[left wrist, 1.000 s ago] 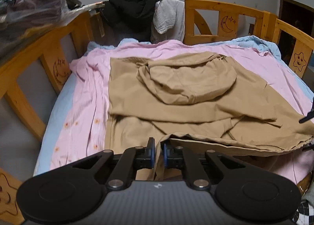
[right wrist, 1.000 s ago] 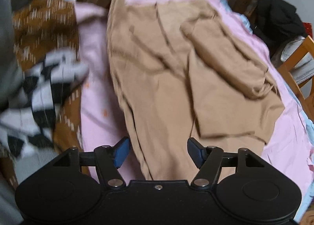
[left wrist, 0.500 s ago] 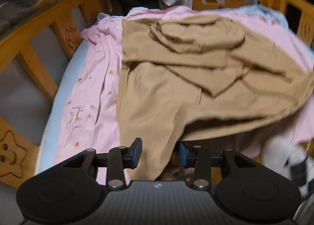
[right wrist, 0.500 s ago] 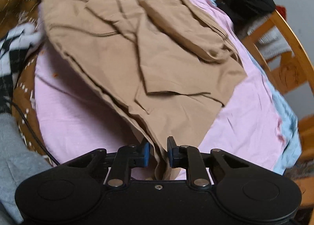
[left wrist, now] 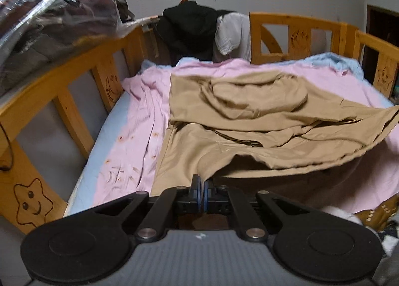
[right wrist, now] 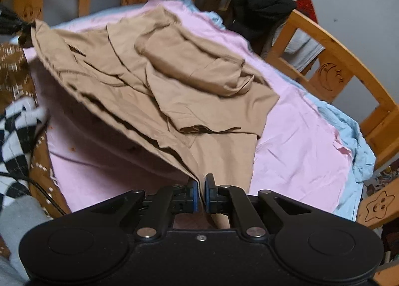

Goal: Fold large clothes

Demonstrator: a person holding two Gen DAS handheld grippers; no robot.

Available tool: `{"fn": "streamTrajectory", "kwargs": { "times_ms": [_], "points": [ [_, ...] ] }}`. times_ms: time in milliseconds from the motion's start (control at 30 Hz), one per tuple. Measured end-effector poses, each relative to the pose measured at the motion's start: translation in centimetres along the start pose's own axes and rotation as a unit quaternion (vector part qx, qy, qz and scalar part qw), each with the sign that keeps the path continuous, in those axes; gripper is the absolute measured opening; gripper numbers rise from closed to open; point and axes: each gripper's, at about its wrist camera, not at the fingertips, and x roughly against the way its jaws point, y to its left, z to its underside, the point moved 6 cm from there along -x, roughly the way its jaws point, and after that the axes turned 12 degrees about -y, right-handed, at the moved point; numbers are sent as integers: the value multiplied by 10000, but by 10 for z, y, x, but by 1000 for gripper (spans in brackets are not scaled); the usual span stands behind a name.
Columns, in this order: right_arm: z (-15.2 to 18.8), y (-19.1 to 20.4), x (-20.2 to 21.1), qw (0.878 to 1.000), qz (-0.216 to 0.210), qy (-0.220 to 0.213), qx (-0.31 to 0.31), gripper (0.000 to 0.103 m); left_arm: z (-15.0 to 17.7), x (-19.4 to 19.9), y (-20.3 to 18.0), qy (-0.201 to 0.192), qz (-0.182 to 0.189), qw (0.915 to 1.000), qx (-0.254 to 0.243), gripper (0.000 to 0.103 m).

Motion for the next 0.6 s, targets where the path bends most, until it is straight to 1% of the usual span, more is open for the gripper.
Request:
{"fn": "streamTrajectory", "kwargs": {
  "times_ms": [67,133,233,300,400,500,600],
  "points": [
    [-6,-2,11,10000,0,-56,-60,4,-9,9,1,-33,58,10000,8,1],
    [-11,-6,18,9998,-27,-78,-156,4,-18,9,4,-78,81,9999,-30,1],
    [-26,-19,16,9994,12,-189,-291,5,-37,-6,8,-182,21,9998,-11,2],
    [-39,-31,5,9989,83,-236,-396,5,-53,-25,11,-253,-115,9996,55,2],
    [-61,-53,-24,9984,241,-262,-429,6,-81,-64,15,-292,-261,9991,147,2],
    [-76,-76,-62,9982,390,-198,-412,7,-103,-111,26,-124,-338,9988,334,2],
    [-81,-96,-116,9977,552,-14,-390,8,-119,-164,35,153,-474,9977,460,2]
  ]
}}
